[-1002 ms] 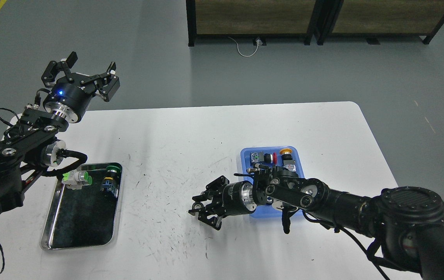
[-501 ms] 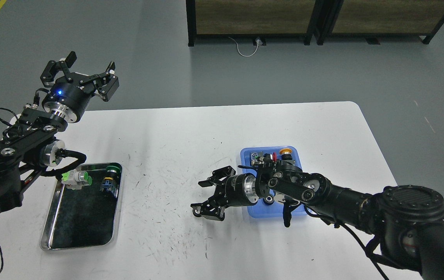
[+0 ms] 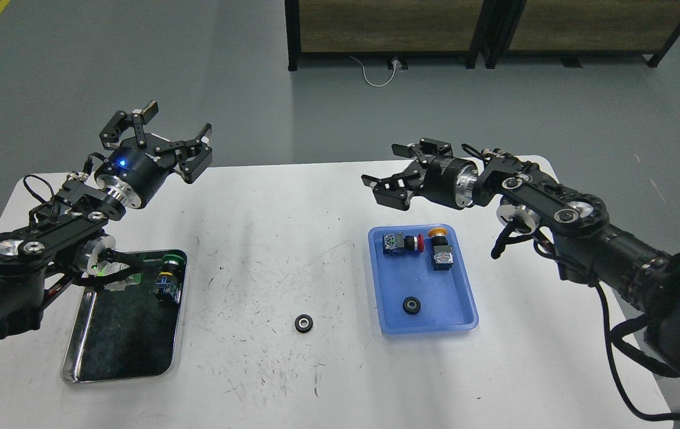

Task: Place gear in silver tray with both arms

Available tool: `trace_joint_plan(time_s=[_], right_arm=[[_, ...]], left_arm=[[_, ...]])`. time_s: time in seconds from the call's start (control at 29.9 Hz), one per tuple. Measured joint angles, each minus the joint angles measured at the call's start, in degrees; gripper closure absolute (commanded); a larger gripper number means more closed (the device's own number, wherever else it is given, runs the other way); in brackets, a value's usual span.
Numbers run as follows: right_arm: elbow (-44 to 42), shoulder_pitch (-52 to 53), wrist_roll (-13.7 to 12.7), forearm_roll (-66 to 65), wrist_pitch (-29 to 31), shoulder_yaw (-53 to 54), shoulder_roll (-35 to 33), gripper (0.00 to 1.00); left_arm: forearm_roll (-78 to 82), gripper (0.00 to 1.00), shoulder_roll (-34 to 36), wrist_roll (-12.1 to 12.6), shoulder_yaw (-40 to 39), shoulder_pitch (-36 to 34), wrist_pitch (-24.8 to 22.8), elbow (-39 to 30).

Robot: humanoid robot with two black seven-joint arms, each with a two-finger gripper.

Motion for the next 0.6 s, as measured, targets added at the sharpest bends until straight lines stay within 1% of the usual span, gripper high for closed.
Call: trace_joint_plan(time_s=[0.17, 0.3, 0.47, 0.6], right_arm=[[0.0, 0.1, -0.2, 1.6, -0.1, 4.9, -7.3, 0.06], [0.0, 0.1, -0.2, 2.8, -0.1, 7.4, -11.4, 0.06], [0.0, 0.1, -0.2, 3.5, -0.4, 8.7, -13.9, 0.06], [-0.1, 0.1, -0.1, 3.5, -1.3, 8.8, -14.2, 0.06]], left_arm=[[2.2, 0.01, -6.5, 0.0, 5.3, 0.3, -1.2, 0.0], [5.4, 0.01, -11.8, 0.0, 9.9, 1.4, -1.3, 0.0], [7.1, 0.01, -16.7, 0.0, 14.3, 3.3, -1.3, 0.0], [7.2, 0.01, -18.4, 0.0, 18.5, 4.4, -1.4, 0.0]])
